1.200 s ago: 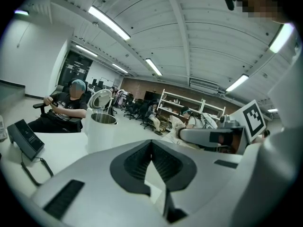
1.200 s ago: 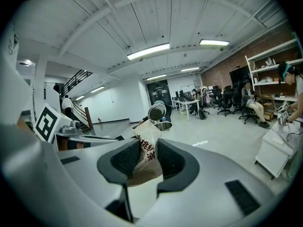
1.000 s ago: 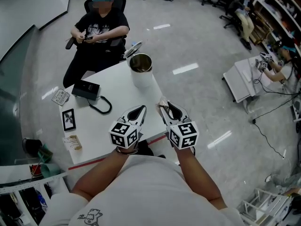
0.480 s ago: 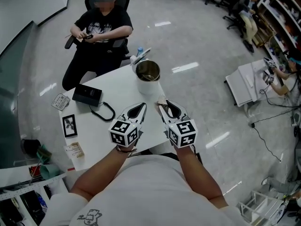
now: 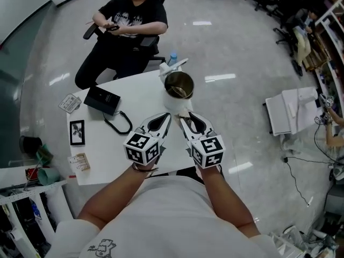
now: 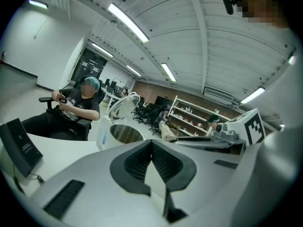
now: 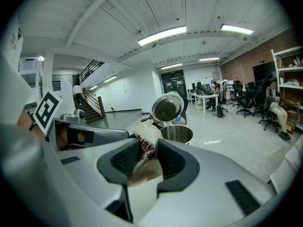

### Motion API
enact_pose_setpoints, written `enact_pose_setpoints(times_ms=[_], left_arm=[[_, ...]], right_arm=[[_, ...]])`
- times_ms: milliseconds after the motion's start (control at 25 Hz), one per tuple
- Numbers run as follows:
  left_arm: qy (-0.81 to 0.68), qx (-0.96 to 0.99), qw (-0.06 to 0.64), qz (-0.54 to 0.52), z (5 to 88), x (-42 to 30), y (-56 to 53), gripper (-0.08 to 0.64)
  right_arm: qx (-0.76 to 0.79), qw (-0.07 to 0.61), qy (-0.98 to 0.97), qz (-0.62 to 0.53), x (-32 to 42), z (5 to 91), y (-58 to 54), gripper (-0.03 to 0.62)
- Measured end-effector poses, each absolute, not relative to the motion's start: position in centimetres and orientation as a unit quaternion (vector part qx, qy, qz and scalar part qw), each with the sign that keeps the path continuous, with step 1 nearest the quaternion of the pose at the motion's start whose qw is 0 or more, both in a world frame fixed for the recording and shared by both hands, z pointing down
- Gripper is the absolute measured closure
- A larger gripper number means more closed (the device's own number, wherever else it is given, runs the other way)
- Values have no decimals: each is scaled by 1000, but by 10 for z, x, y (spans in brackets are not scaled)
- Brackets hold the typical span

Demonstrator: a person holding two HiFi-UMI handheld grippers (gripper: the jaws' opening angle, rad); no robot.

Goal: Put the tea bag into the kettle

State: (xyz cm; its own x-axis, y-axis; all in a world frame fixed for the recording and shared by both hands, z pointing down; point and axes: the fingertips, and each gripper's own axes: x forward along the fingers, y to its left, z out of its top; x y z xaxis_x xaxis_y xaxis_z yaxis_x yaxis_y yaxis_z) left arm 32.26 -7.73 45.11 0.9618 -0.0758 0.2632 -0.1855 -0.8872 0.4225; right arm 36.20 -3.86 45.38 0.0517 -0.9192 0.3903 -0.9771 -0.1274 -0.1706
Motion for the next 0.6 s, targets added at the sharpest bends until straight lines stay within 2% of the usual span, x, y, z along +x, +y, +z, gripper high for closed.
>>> enact_pose_setpoints(times_ms=[600], left_arm=[[-157, 951, 243, 107, 465, 373, -132, 551]], right_arm=[[658, 71, -722, 200, 431, 455, -121, 465]])
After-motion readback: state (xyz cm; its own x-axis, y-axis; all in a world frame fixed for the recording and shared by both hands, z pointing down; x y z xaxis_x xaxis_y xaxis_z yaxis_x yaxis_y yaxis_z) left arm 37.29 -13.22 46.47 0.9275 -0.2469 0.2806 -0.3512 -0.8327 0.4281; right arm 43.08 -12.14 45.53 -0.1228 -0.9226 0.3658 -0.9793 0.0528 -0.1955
